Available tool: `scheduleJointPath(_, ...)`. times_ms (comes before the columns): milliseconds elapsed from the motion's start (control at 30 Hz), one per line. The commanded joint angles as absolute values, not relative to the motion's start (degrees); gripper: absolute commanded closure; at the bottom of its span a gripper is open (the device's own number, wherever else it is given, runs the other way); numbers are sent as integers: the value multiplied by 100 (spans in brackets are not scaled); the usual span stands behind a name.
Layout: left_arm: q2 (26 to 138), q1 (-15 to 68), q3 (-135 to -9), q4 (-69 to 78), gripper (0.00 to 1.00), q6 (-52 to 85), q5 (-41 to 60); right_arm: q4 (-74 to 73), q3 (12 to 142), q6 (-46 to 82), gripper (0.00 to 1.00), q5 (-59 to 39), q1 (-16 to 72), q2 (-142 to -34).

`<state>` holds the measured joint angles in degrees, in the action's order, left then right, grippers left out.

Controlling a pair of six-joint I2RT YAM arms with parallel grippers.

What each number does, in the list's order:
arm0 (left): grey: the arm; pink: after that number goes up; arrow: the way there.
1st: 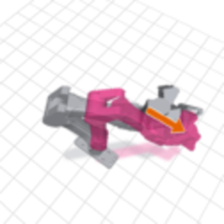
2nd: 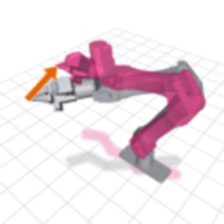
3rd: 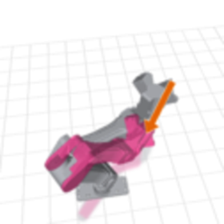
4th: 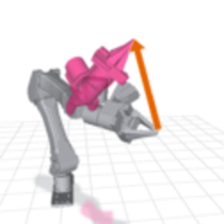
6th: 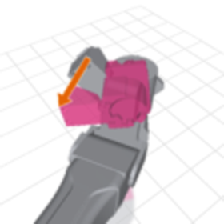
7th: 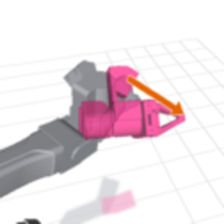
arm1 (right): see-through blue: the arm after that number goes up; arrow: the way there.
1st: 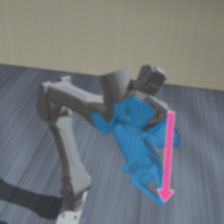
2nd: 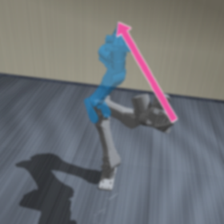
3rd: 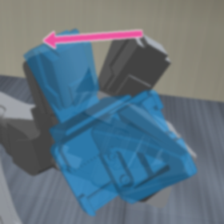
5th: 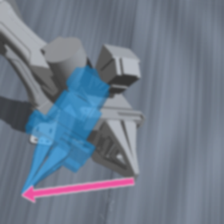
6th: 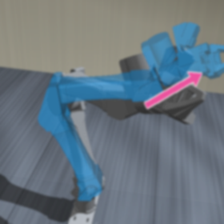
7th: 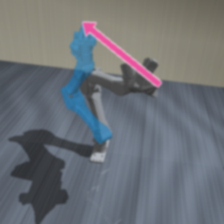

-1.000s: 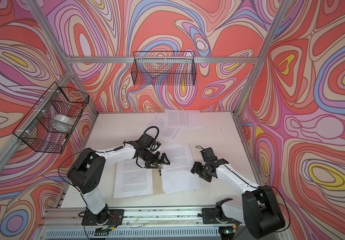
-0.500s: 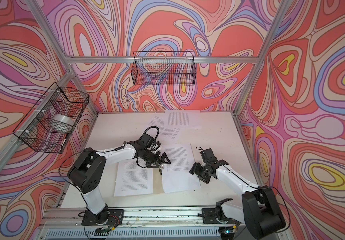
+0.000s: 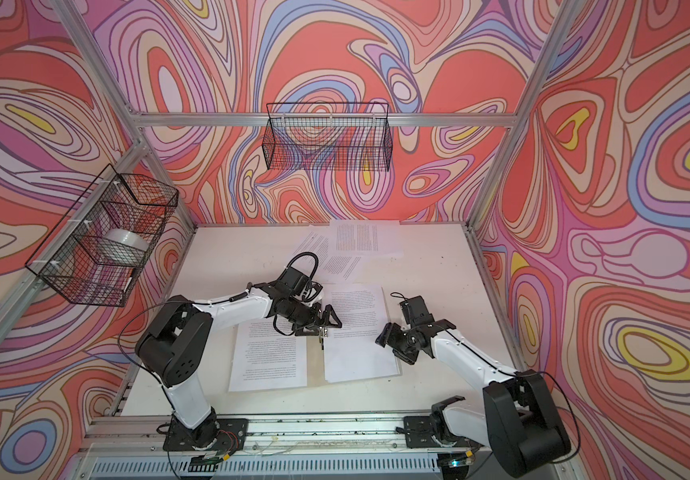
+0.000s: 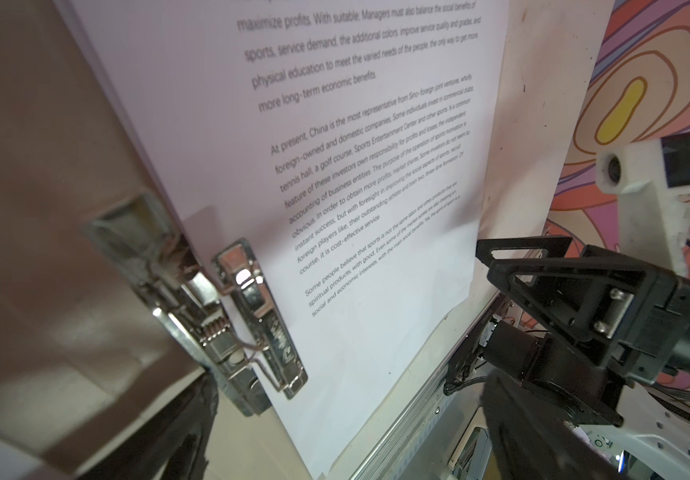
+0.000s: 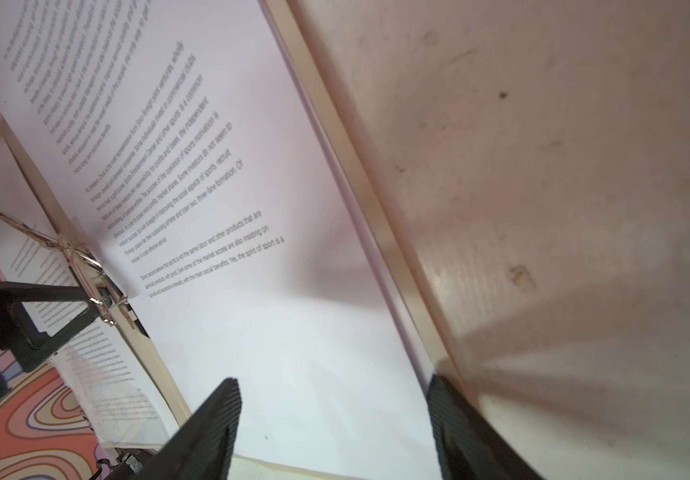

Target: Put the files into the folder

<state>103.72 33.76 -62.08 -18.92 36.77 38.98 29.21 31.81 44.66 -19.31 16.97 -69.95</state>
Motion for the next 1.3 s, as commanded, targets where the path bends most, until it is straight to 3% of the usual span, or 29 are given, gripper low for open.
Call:
scheduleJointPath(0,10512,3410,-6010,-2104,0,3704,3552,3086,3237,4509,22,-1599,1747,-6924)
scheduleJointPath(400,9609,3302,-6244,-2626,0,3740,3334,3128,3877,3902,7,-980,1742,-6799)
scheduleJointPath(667,9168,2430,-6958,-3256,0,3586,2961,2471,4971,3231,2,-1026,1740,-8155)
scheduleJointPath(900,10706,1664,-8697,-3210,0,3619,2862,1699,6303,2991,4,-1430,1706,-9923)
scheduleJointPath(1067,12417,1449,-10924,-3767,0,3341,2786,1712,7464,2944,7,-1802,1634,-11216)
scheduleJointPath(1267,14107,1307,-13314,-4367,0,3180,2914,1880,8241,3004,7,-1925,1552,-11949)
